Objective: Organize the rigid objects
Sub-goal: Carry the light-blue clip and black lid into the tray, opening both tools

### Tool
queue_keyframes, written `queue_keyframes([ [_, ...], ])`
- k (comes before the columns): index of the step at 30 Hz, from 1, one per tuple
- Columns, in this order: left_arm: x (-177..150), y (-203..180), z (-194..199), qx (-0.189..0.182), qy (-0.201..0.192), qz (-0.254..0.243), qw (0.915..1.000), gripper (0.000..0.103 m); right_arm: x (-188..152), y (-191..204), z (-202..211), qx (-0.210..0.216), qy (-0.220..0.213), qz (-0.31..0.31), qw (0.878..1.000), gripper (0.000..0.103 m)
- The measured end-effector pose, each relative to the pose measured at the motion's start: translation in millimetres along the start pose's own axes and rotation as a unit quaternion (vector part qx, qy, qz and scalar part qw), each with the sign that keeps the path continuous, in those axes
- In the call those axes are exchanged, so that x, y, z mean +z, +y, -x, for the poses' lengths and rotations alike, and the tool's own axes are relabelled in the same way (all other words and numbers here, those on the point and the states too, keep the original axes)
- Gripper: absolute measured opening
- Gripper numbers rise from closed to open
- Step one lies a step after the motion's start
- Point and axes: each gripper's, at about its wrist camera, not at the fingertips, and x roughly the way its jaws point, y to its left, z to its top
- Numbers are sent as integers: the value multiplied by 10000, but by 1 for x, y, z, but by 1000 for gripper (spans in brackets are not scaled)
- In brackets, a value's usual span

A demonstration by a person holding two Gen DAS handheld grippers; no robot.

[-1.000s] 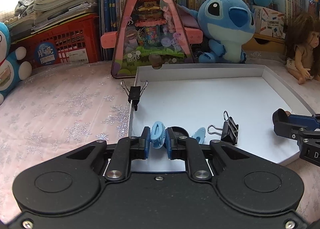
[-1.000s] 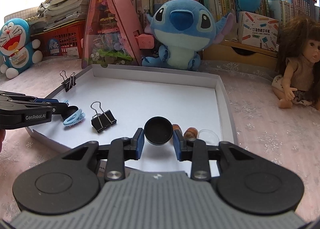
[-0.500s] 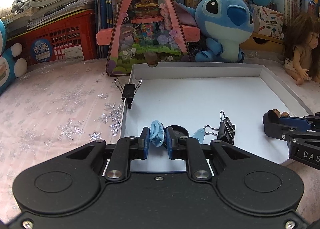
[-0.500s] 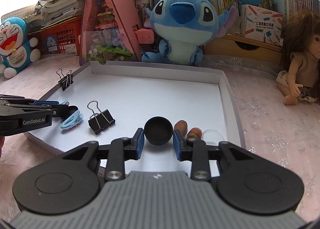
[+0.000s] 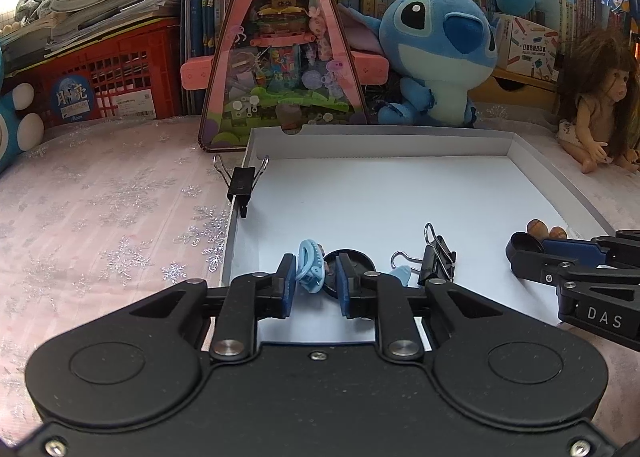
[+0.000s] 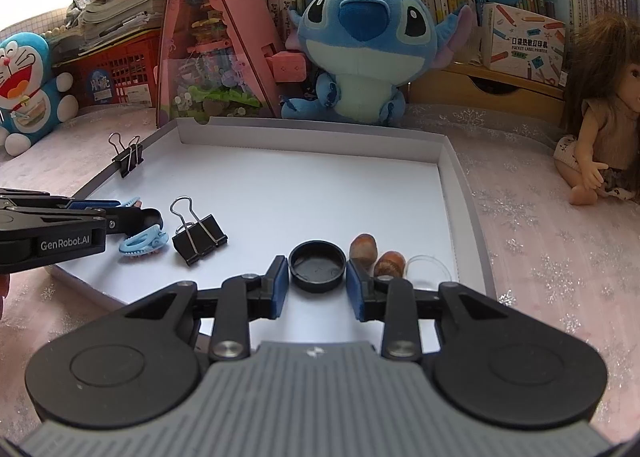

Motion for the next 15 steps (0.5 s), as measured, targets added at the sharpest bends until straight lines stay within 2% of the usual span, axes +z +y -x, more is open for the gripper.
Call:
queue_keyframes([
  [3,0,-2,2,70,-47,-52,10000,35,0,0,1,6,-17,-16,10000,41],
  [8,0,-3,9,121,-145,-112,9998,45,0,1,5,15,-76,-2,10000,42],
  [15,0,-3,24,71,-269,-110,9996,56,1,3,17,45,-243,38,9997,56],
])
